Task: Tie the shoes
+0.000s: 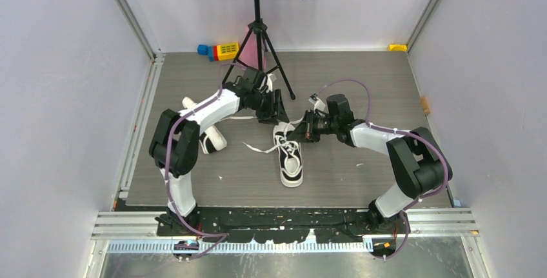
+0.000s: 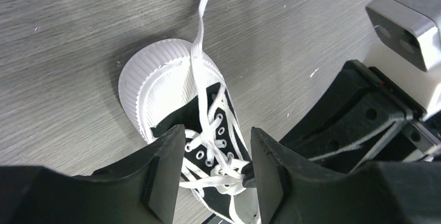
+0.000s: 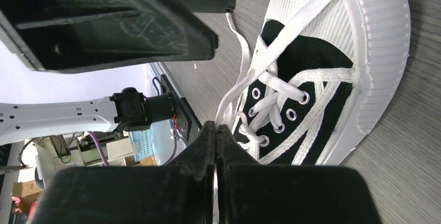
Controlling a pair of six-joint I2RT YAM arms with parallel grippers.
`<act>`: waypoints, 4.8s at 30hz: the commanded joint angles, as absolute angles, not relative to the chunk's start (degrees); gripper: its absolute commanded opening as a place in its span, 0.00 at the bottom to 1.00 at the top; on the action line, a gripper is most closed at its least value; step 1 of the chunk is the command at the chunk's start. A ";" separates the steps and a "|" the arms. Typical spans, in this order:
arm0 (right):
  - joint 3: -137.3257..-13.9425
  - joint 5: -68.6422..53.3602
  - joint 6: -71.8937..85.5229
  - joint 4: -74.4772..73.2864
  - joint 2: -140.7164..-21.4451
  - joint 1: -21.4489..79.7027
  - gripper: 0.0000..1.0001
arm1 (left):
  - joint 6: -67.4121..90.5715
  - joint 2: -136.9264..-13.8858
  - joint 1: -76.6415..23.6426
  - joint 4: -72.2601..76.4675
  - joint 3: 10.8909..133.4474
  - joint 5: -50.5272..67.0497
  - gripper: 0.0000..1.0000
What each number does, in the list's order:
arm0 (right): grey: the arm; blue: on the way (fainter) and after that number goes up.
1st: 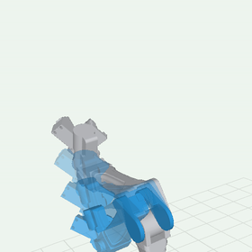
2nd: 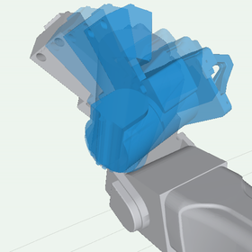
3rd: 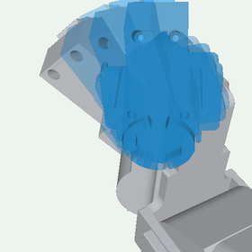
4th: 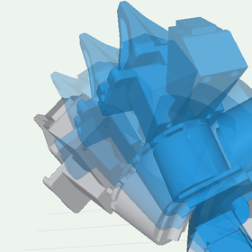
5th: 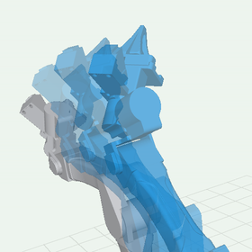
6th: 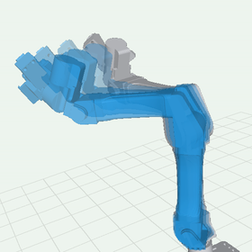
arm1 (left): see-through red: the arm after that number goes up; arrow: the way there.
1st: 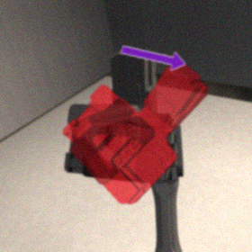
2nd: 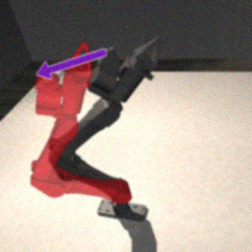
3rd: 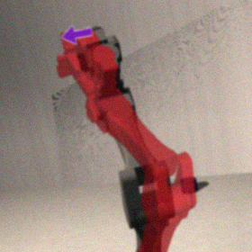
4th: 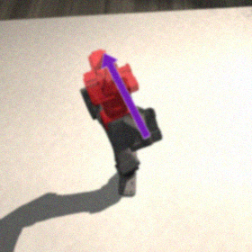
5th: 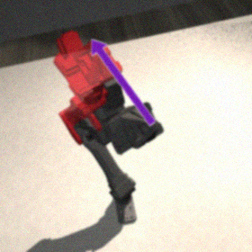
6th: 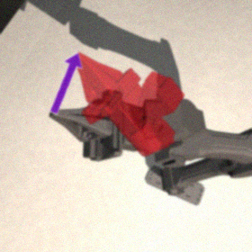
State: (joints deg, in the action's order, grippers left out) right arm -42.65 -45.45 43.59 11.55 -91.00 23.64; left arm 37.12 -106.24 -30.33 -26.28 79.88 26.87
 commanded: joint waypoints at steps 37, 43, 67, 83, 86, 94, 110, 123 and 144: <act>-44.69 -41.67 43.62 11.92 -88.29 24.00 0.00 | 31.06 -102.84 -29.22 -38.56 81.30 23.21 0.01; -44.69 -41.67 44.68 13.15 -88.91 23.73 0.00 | 31.15 -96.71 -29.00 -38.47 74.30 23.92 0.08; -45.89 -39.60 49.76 17.64 -91.47 23.65 0.00 | 40.96 -92.80 -37.89 -22.25 65.49 27.65 0.11; -43.08 -37.95 55.09 23.18 -90.30 23.73 0.00 | 46.97 -96.42 -40.60 -6.60 61.24 19.26 0.07; -42.16 -36.97 56.52 24.49 -90.20 23.80 0.00 | 47.52 -97.14 -40.99 -3.17 59.98 18.32 0.05; -41.24 -35.07 56.90 23.75 -89.42 23.99 0.00 | 44.13 -97.31 -41.21 -3.59 59.23 13.80 0.01; -40.45 -26.79 57.34 19.72 -86.29 25.05 0.00 | 45.55 -103.47 -41.33 4.47 58.71 29.47 0.00; -42.85 -23.98 51.61 7.78 -83.63 25.14 0.12 | 44.07 -104.53 -39.78 4.48 57.98 34.18 0.00; -45.84 -20.65 46.60 -2.87 -82.40 25.18 0.39 | 42.85 -105.03 -39.66 3.37 58.16 33.27 0.00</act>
